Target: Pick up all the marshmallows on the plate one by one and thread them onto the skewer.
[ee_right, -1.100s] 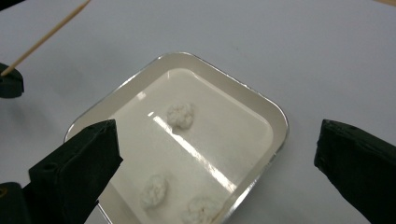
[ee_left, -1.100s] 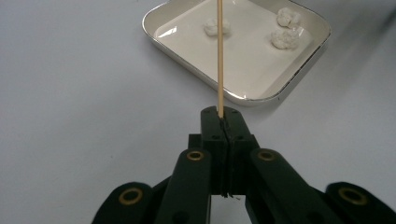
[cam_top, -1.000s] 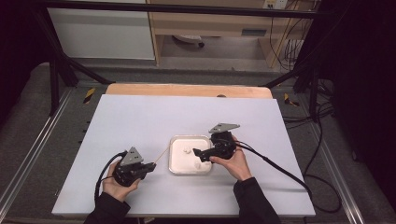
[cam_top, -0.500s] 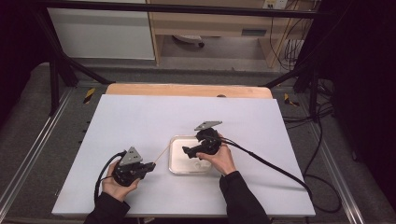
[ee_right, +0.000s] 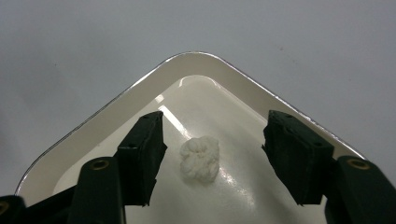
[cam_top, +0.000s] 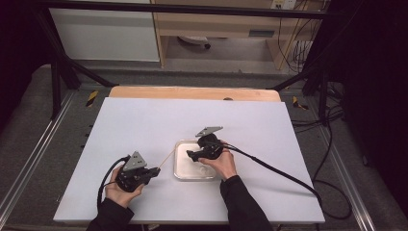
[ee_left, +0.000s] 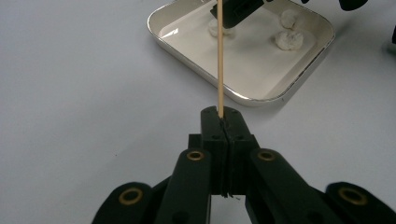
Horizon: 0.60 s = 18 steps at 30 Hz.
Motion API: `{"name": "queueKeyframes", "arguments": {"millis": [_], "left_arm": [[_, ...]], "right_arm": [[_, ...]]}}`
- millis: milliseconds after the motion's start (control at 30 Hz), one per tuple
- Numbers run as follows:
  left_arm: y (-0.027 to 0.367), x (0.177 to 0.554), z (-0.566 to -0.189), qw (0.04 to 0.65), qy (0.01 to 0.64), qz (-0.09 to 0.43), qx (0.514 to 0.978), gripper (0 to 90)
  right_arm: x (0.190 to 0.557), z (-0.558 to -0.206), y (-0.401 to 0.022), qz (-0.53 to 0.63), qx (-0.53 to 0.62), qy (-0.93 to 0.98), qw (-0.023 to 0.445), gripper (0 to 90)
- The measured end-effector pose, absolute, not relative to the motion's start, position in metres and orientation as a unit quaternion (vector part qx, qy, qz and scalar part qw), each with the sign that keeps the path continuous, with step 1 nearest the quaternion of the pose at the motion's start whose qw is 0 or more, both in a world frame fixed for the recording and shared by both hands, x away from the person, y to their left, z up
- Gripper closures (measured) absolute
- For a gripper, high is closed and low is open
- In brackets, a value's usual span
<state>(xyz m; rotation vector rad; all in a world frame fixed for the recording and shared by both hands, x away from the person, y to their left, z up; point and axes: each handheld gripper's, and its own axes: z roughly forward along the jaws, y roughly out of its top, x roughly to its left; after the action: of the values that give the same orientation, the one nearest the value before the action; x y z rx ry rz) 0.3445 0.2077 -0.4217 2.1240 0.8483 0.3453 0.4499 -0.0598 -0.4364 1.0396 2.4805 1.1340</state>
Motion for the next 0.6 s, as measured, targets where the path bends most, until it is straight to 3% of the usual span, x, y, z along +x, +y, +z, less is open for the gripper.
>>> {"name": "queueKeyframes", "arguments": {"millis": [133, 600], "left_arm": [[0.2076, 0.3445, -0.422, 0.403, 0.336, 0.137, 0.841, 88.7], [0.2072, 0.3443, -0.4221, 0.402, 0.334, 0.138, 0.841, 88.7]], "right_arm": [[0.4499, -0.4396, -0.0589, 0.381, 0.352, 0.849, 0.101, 49.2], [0.4476, -0.446, -0.0574, 0.373, 0.34, 0.858, 0.096, 62.5]]}}
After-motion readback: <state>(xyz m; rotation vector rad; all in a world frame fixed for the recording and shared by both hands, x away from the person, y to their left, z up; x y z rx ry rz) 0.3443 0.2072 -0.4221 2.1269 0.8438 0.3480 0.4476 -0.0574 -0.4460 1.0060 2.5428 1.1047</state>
